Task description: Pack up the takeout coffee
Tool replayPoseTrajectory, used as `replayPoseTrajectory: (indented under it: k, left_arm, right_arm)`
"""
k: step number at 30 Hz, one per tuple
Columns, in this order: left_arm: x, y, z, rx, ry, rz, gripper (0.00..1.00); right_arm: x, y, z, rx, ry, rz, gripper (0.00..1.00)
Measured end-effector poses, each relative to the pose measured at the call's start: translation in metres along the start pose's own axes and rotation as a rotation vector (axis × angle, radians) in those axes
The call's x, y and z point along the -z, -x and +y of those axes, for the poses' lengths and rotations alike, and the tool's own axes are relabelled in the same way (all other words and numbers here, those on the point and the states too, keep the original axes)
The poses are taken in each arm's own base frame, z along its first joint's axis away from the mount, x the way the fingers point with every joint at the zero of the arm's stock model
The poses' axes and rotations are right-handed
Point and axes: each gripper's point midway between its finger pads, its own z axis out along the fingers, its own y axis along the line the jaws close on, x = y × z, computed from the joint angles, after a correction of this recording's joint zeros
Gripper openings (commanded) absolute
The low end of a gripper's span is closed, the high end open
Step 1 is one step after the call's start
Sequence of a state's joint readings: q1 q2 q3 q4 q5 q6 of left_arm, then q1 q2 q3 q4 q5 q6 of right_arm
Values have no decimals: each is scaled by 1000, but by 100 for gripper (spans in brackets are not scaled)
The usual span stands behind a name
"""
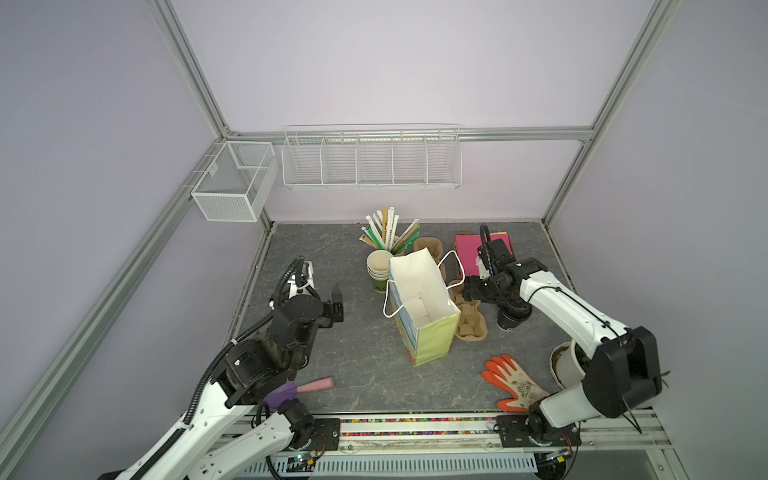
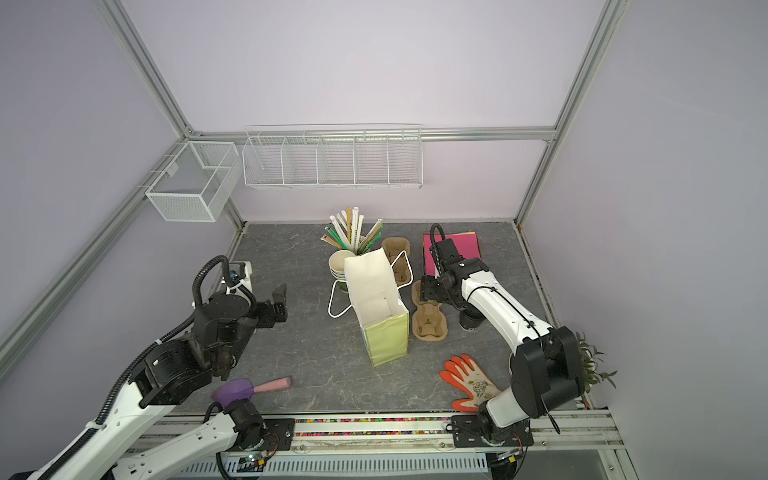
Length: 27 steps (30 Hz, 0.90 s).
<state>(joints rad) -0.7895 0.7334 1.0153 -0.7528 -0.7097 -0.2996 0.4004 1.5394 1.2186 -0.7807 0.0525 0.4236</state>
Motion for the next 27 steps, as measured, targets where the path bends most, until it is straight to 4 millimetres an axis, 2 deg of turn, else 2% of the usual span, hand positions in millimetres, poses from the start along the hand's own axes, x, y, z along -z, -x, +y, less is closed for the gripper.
replayPoseTrajectory:
  k: [7, 10, 17, 27]
  left_arm:
    - [-22, -20, 15, 83, 60, 35, 99]
    - [-25, -28, 20, 98, 77, 44, 99]
    - [-17, -23, 30, 142, 99, -8, 99]
    - [-16, -21, 36, 153, 123, -31, 99]
  right_arm:
    - [-22, -5, 0, 9, -30, 34, 63]
    - [-30, -6, -3, 8, -47, 45, 60]
    - [-49, -11, -6, 7, -71, 77, 58]
    - [-63, -15, -4, 22, -94, 93, 52]
